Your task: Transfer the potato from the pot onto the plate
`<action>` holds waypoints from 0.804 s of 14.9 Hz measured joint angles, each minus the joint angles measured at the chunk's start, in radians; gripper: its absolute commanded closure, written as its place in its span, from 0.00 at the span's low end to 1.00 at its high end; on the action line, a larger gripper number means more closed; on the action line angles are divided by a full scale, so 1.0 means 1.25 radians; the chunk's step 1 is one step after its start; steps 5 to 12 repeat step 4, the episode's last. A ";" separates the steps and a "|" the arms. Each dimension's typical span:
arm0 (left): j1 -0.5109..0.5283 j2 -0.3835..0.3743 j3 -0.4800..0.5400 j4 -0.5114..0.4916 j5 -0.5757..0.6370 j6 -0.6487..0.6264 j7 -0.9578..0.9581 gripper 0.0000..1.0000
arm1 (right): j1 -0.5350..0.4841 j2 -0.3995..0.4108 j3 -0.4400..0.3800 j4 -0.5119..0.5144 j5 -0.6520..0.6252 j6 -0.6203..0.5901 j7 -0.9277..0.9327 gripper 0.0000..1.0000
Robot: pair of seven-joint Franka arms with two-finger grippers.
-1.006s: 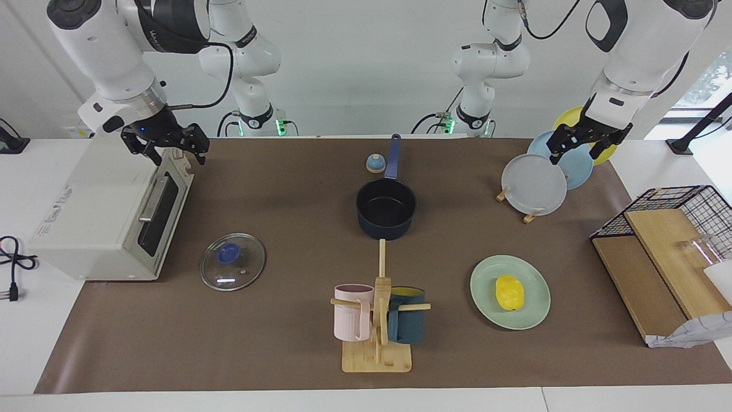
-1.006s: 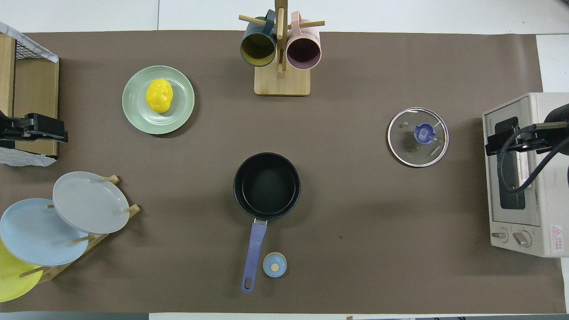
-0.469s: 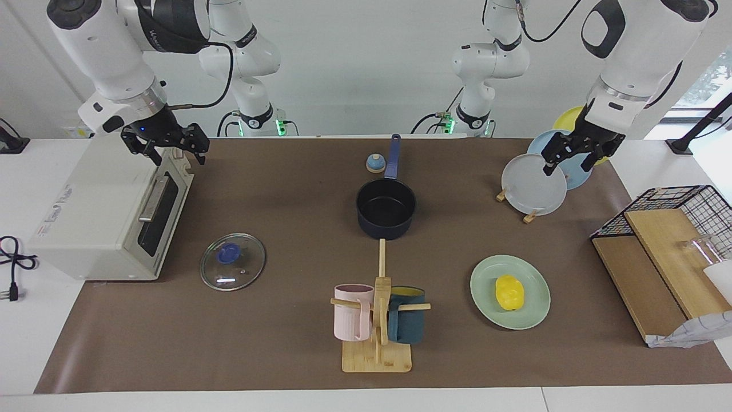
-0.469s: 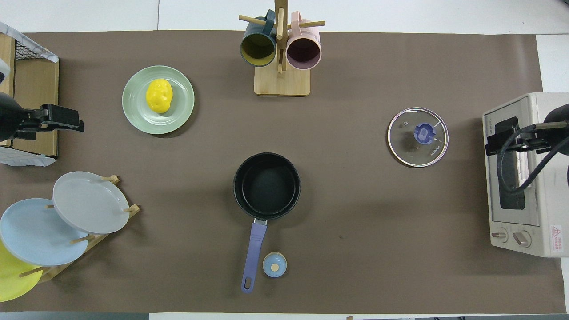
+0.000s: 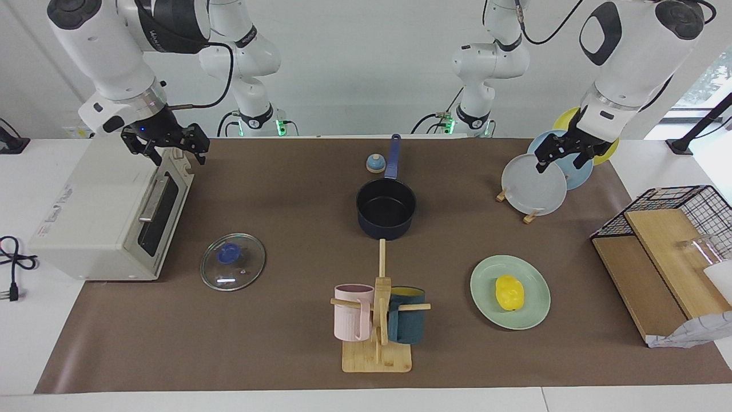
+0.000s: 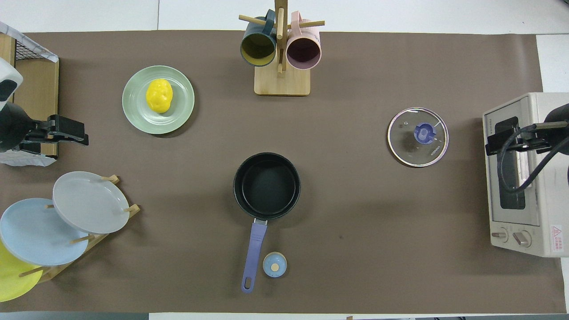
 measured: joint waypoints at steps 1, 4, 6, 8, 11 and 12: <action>0.000 0.000 0.000 0.001 0.000 -0.006 0.000 0.00 | 0.000 0.000 0.000 0.000 0.000 0.000 0.000 0.00; 0.000 0.000 -0.003 0.002 0.000 -0.010 0.000 0.00 | 0.000 0.000 0.000 0.000 0.000 0.000 0.000 0.00; 0.000 0.000 -0.003 0.002 0.000 -0.010 0.000 0.00 | 0.000 0.000 0.000 0.000 0.000 0.000 0.000 0.00; 0.000 0.000 -0.003 0.002 0.000 -0.010 0.000 0.00 | 0.000 0.000 0.000 0.000 0.000 0.000 0.000 0.00; 0.000 0.000 -0.003 0.002 0.000 -0.010 0.000 0.00 | 0.000 0.000 0.000 0.000 0.000 0.000 0.000 0.00; 0.000 0.000 -0.003 0.002 0.000 -0.010 0.000 0.00 | 0.000 0.000 0.000 0.000 0.000 0.000 0.000 0.00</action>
